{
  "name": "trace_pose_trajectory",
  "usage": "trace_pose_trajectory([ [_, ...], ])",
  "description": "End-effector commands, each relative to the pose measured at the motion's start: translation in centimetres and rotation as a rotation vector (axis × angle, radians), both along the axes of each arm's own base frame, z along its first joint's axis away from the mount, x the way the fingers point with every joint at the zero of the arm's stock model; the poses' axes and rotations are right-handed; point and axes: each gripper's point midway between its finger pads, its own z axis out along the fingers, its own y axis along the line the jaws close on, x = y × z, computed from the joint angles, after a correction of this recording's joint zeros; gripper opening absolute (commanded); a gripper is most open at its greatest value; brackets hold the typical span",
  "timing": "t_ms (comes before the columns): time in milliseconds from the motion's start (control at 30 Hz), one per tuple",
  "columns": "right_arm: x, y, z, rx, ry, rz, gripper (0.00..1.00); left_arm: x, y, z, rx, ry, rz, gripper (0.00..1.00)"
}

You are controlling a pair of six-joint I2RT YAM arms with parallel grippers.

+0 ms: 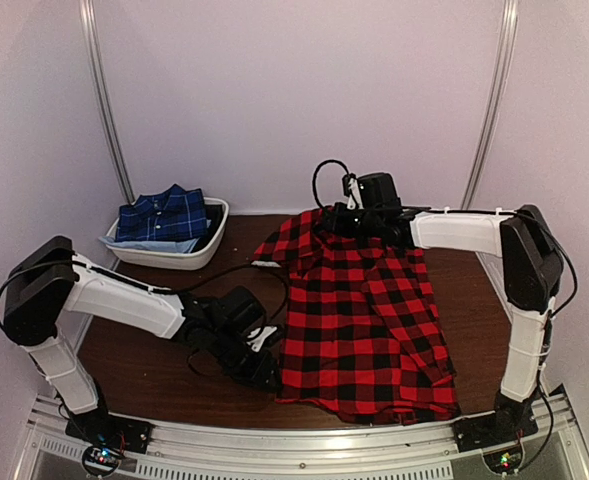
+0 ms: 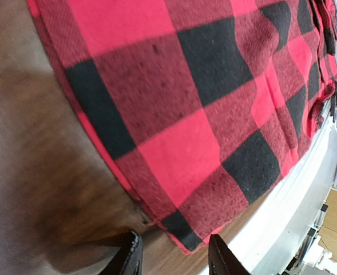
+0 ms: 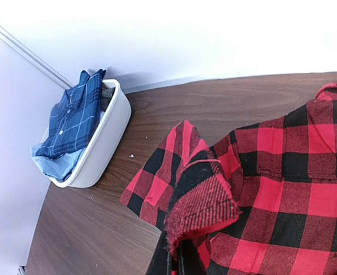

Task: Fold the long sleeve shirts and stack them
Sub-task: Pick up the corner of the shirt from the 1/3-folded shirt.

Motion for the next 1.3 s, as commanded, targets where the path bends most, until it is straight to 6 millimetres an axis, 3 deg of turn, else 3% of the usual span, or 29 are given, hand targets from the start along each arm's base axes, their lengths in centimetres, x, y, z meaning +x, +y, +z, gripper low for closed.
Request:
trace_pose_trajectory([
  [0, 0.5, -0.7, 3.5, -0.024, -0.072, -0.017, 0.00, -2.2, -0.2, -0.3, 0.027, 0.068, -0.001, 0.40],
  [133, 0.8, -0.5, 4.4, -0.035, -0.080, -0.010, 0.00, -2.9, -0.9, -0.7, 0.043, 0.094, 0.005, 0.31],
  [367, 2.7, -1.6, 6.1, -0.051, -0.111, -0.033, 0.00, -1.7, 0.2, -0.8, 0.120, 0.064, 0.085, 0.02],
  [567, 6.1, -4.5, 8.7, -0.066, -0.167, -0.098, 0.00, 0.5, 4.1, -1.0, 0.197, 0.031, 0.182, 0.00],
  [700, 8.1, -6.7, 10.6, -0.076, -0.212, -0.129, 0.00, 1.4, 5.4, -0.2, 0.224, -0.009, 0.177, 0.00],
  [900, 9.0, -9.4, 13.0, -0.092, -0.272, -0.156, 0.00, 1.9, 3.4, 2.4, 0.160, -0.086, 0.066, 0.00],
  [1100, 9.0, -12.9, 15.0, -0.120, -0.287, -0.227, 0.00, 1.5, -0.8, 6.7, 0.041, -0.198, -0.144, 0.00],
  [1267, 7.6, -16.5, 16.1, -0.143, -0.276, -0.325, 0.00, 1.1, -2.7, 7.6, -0.001, -0.218, -0.247, 0.00],
])
